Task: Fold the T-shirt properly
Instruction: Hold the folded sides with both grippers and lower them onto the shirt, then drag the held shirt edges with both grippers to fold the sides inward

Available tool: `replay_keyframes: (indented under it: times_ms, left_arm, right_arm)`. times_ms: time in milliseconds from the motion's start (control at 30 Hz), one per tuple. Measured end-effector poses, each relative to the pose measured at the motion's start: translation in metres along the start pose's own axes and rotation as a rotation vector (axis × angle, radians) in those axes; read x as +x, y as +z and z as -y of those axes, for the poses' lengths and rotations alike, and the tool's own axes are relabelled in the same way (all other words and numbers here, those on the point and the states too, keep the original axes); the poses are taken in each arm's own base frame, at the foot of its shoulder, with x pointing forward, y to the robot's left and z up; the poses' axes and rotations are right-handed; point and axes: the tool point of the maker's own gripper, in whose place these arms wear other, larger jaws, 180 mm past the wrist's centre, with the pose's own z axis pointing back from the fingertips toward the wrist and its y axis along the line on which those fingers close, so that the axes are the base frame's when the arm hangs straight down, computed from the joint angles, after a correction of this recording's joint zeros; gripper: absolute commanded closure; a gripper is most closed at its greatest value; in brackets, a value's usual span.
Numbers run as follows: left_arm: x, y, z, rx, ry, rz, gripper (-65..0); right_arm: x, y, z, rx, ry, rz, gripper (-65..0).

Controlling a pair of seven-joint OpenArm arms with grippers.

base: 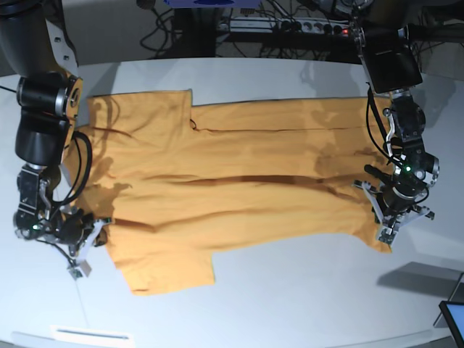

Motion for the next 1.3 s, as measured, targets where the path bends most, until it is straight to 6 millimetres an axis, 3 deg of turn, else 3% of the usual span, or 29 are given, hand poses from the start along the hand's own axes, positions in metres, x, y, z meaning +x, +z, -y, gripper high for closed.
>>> replay_keyframes:
  times_ms: [200, 467, 633, 900, 1100, 1300]
  left_arm:
    - [0.0, 0.0, 0.0, 0.001, 0.003, 0.001, 0.0]
    - [0.007, 0.003, -0.005, 0.014, 0.0, 0.02, 0.0]
    - [0.027, 0.015, -0.008, 0.039, -0.03, 0.078, 0.0]
    - [0.031, 0.03, -0.013, 0.068, -0.047, 0.046, 0.0]
    - [0.011, 0.035, -0.005, 0.058, -0.107, -0.006, 0.0]
    - [0.004, 0.036, -0.001, 0.038, -0.154, -0.009, 0.0]
  right_arm:
    - [0.0, 0.002, 0.003, -0.005, 0.001, 0.001, -0.3]
    - [0.011, 0.022, 0.029, -0.07, 0.032, 0.025, -0.3]
    - [0.018, 0.027, 0.028, -0.083, 0.055, 0.014, -0.3]
    - [0.02, 0.032, 0.029, -0.096, 0.07, 0.001, -0.3]
    - [0.008, 0.031, 0.028, -0.096, 0.07, -0.033, -0.3]
    - [-0.004, 0.038, 0.038, -0.116, 0.073, -0.062, -0.3]
